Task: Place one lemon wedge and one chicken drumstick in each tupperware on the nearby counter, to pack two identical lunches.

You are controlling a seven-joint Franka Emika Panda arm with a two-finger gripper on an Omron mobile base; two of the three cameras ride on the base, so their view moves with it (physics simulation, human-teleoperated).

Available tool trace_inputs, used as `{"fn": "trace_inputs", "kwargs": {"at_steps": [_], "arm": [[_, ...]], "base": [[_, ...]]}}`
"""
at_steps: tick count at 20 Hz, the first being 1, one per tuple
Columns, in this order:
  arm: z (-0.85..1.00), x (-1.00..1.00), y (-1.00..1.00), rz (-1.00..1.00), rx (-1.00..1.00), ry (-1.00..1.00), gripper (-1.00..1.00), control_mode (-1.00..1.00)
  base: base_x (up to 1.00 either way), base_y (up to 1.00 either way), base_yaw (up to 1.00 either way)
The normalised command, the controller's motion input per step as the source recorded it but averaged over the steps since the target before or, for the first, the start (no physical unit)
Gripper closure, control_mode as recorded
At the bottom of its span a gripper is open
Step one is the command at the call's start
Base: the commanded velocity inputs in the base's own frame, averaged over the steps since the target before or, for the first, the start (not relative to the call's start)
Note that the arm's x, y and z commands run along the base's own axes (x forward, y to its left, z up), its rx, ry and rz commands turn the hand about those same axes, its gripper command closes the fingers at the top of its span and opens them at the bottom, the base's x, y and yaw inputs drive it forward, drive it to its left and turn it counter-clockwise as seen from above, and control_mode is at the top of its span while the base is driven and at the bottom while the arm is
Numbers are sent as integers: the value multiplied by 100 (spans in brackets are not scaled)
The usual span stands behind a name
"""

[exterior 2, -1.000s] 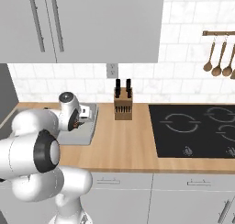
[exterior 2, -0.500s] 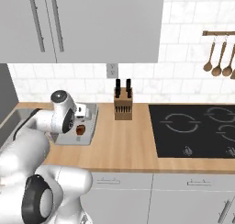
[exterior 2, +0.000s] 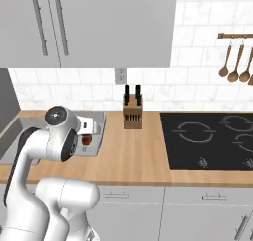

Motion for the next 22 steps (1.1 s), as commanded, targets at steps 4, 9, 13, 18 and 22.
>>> {"fn": "trace_inputs", "kwargs": {"at_steps": [4,9,13,18,22], "arm": [[7,-100,-11,-7,0,-13,-100,-100],[0,0,0,0,0,0,-100,100],[0,0,0,0,0,0,-100,100],[0,0,0,0,0,0,-100,100],[0,0,0,0,0,0,-100,100]], "base": [[0,0,0],[-100,0,-7],[-100,0,0],[-100,28,2],[-100,53,3]]}}
